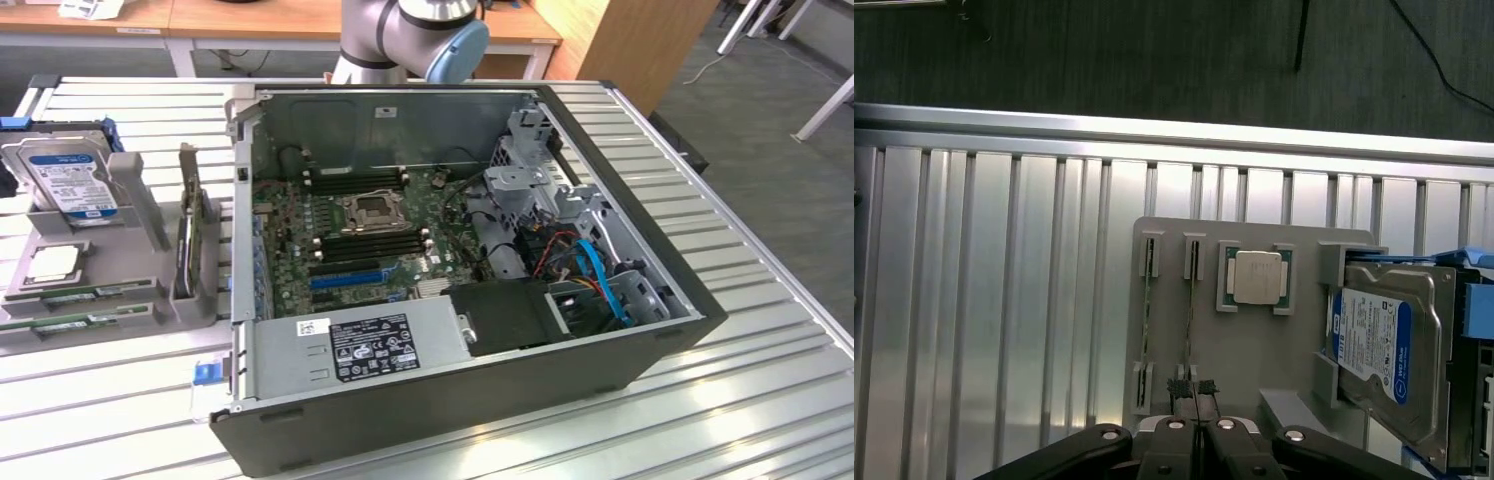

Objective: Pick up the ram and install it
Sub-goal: 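Pick up the ram and move it above insertion slot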

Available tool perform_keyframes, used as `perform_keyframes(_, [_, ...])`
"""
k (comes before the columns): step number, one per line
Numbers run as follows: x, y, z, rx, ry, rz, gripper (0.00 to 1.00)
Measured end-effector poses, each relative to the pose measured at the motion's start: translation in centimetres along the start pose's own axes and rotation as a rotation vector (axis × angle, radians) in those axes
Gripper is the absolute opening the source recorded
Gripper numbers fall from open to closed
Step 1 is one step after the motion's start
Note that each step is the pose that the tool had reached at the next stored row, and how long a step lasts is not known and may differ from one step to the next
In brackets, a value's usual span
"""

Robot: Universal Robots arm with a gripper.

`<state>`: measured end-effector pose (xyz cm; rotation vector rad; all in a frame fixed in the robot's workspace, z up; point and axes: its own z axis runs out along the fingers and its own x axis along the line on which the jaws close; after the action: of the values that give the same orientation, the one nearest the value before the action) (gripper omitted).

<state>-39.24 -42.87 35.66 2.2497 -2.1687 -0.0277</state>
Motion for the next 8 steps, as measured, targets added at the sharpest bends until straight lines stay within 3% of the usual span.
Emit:
perform_keyframes(4, [0.0,0.0,0.02,0.0001,-0.0001,0.0,0.1])
perform_keyframes(8, [0.01,-0.01,0.48,0.0003,-0.0046,0.0,0.1])
